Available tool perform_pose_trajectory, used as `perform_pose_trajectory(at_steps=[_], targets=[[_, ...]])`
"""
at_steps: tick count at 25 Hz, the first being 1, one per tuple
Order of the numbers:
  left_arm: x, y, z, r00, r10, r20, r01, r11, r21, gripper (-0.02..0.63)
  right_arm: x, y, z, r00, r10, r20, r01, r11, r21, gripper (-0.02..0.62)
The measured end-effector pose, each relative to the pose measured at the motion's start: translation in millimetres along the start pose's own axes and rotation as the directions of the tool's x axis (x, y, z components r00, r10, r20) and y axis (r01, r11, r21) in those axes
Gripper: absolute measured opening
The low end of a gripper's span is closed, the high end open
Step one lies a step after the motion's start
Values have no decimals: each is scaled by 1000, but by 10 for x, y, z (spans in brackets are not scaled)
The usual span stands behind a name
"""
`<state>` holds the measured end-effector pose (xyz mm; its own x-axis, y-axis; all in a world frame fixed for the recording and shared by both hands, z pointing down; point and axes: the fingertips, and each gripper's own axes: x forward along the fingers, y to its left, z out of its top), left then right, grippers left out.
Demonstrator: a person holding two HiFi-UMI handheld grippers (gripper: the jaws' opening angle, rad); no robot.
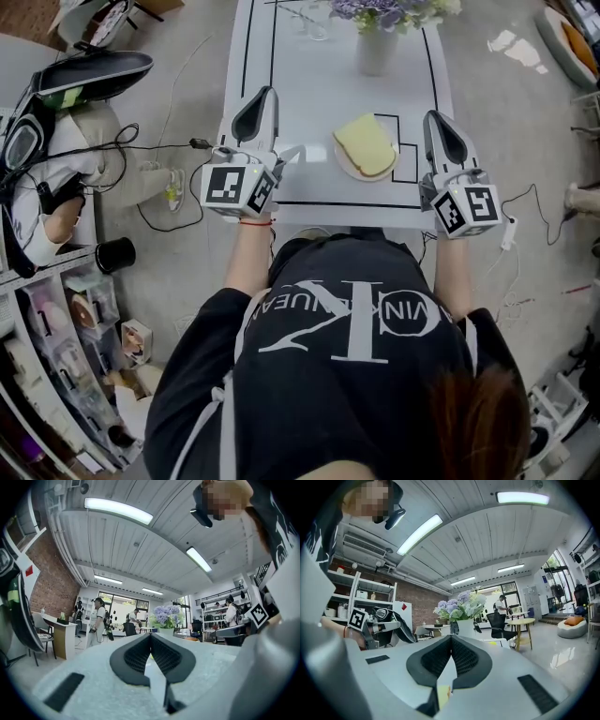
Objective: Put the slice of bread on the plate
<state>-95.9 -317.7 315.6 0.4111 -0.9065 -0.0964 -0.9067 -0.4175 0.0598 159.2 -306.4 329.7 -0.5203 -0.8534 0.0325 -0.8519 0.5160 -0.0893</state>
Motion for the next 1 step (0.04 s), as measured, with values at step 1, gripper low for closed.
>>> perform_pose_trajectory(at_steps=[1], targets=[[2,-3,3,1000,0,1,0,1000,1,11,-3,-4,0,1000,-1,0,1,1000,2,2]])
